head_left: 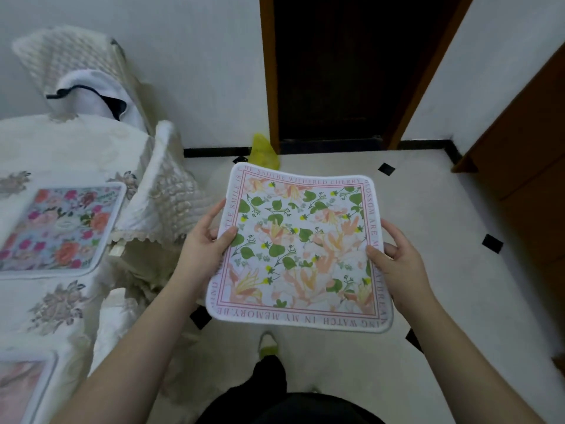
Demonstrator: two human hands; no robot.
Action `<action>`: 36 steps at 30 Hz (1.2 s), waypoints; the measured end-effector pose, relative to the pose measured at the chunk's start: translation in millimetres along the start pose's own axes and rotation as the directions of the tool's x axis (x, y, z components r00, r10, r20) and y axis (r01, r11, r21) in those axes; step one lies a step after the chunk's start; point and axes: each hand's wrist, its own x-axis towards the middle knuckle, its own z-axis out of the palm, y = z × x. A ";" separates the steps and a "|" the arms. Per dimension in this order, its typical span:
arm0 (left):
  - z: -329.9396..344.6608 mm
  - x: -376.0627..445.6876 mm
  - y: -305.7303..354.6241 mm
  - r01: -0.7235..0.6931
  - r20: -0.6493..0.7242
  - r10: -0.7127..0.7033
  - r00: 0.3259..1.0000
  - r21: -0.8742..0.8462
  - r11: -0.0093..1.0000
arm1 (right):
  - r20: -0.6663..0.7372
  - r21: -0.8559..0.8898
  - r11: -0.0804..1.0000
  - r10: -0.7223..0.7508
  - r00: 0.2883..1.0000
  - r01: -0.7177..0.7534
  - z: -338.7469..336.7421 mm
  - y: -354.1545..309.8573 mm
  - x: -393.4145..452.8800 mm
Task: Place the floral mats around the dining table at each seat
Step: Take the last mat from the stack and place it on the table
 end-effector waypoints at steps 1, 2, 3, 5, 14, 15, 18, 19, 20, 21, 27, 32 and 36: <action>-4.5 10.4 2.4 0.005 -0.008 -0.005 1.000 -0.013 1.000 | 0.008 -0.004 1.000 -0.003 1.000 0.003 7.8 -4.2 12.0; -9.0 21.0 4.8 0.009 -0.012 -0.009 1.000 -0.028 1.000 | 0.016 -0.012 1.000 -0.007 1.000 0.007 16.4 -8.7 23.5; -13.9 32.5 7.5 0.009 -0.014 -0.010 1.000 -0.042 0.999 | 0.022 -0.022 1.000 -0.009 1.000 0.010 25.6 -13.5 35.0; -25.2 55.8 14.4 0.002 -0.022 -0.003 1.000 -0.055 0.998 | 0.026 -0.033 0.999 -0.014 1.000 0.015 44.9 -23.5 56.8; -73.8 146.0 34.0 -0.029 -0.071 0.025 0.997 -0.055 0.998 | 0.070 -0.084 0.996 -0.038 0.997 0.044 116.3 -75.8 140.9; -75.8 154.1 36.4 -0.034 -0.082 0.029 0.996 -0.063 0.997 | 0.072 -0.081 0.996 -0.042 0.997 0.047 121.1 -79.2 148.5; -79.9 179.6 43.3 -0.029 -0.100 0.023 0.995 -0.060 0.998 | 0.089 -0.080 0.995 -0.049 0.995 0.056 132.2 -87.3 172.7; -79.5 186.9 46.8 -0.032 -0.102 0.028 0.994 -0.042 0.999 | 0.093 -0.085 0.995 -0.049 0.994 0.057 135.3 -90.7 181.6; -78.4 194.9 49.6 -0.033 -0.105 0.030 0.994 -0.023 0.999 | 0.095 -0.090 0.994 -0.048 0.994 0.056 138.1 -93.9 191.9; -77.1 203.2 52.6 -0.028 -0.113 0.026 0.993 -0.012 1.000 | 0.097 -0.094 0.994 -0.046 0.994 0.055 140.5 -96.9 202.8; -67.7 267.6 73.5 0.002 -0.168 0.002 0.986 0.022 1.000 | 0.145 -0.093 0.994 -0.044 0.988 0.058 155.6 -115.9 283.0; -49.8 328.1 110.0 0.023 -0.217 -0.012 0.976 0.047 0.999 | 0.187 -0.053 0.997 -0.038 0.982 0.048 161.7 -142.5 356.6; -37.9 371.0 128.8 0.031 -0.241 -0.025 0.970 0.023 0.999 | 0.226 -0.059 0.997 -0.038 0.973 0.053 164.5 -168.1 410.5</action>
